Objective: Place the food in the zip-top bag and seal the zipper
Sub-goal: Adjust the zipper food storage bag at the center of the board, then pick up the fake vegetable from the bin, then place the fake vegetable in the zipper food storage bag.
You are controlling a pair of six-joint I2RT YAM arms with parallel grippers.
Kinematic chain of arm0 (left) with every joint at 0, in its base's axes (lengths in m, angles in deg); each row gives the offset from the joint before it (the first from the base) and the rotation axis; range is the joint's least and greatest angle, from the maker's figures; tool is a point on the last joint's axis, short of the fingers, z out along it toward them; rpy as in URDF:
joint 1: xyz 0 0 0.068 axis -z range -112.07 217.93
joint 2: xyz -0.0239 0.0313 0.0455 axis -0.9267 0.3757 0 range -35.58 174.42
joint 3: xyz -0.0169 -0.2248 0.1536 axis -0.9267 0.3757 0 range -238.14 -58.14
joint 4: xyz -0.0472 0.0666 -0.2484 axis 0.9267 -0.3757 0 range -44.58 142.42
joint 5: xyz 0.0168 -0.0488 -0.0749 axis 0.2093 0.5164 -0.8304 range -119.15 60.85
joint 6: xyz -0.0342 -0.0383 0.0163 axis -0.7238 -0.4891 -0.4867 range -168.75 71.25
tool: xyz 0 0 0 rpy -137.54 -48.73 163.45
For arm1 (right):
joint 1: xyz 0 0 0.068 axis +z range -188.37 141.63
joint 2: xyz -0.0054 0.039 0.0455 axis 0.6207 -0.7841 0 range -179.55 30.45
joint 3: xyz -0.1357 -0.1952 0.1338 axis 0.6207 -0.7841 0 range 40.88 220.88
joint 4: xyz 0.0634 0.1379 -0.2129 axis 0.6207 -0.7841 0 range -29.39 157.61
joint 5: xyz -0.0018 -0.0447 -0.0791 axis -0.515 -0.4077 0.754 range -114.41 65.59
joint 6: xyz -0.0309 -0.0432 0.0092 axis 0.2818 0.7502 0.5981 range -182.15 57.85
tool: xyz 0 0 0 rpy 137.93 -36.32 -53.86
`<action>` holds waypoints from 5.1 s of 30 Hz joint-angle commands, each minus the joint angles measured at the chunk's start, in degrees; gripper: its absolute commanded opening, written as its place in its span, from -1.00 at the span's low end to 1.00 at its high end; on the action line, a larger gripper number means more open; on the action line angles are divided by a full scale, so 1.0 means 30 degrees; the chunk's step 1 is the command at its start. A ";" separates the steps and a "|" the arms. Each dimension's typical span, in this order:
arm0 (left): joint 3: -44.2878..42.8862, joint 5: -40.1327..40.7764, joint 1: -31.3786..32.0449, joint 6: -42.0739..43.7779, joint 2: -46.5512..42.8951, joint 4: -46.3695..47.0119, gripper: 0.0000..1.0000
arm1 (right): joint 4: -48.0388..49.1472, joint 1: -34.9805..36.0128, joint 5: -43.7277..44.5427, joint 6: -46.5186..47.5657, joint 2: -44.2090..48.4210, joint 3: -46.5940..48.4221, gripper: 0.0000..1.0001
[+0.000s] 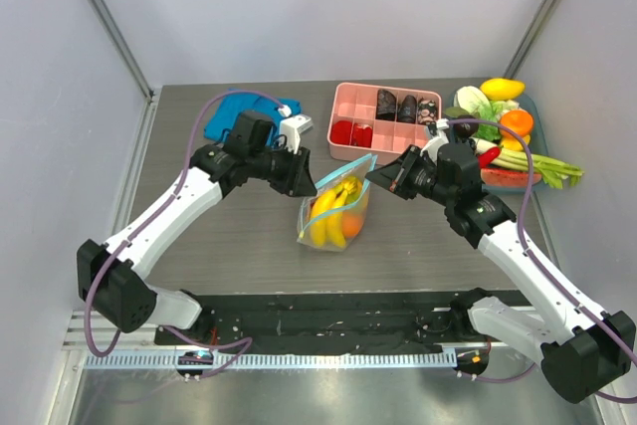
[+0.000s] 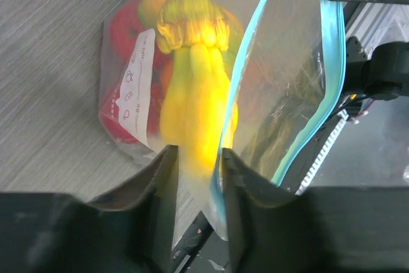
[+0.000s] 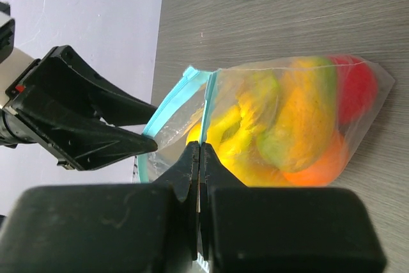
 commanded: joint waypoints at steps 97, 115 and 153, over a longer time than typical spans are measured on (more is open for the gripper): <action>-0.1312 -0.0701 -0.0657 -0.1379 0.1498 -0.0002 -1.00 | -1.4672 -1.5899 0.2888 1.0300 -2.0584 2.1084 -0.95; -0.1429 -0.0847 -0.0687 -0.1643 0.1703 -0.0031 -1.00 | -0.2960 -0.8085 0.0801 1.0472 -0.7052 1.4324 -0.98; -0.1839 -0.0935 -0.0774 -0.1877 0.1996 -0.0441 -1.00 | 0.6896 0.6250 -0.7129 2.5618 -0.0657 -0.0275 -0.98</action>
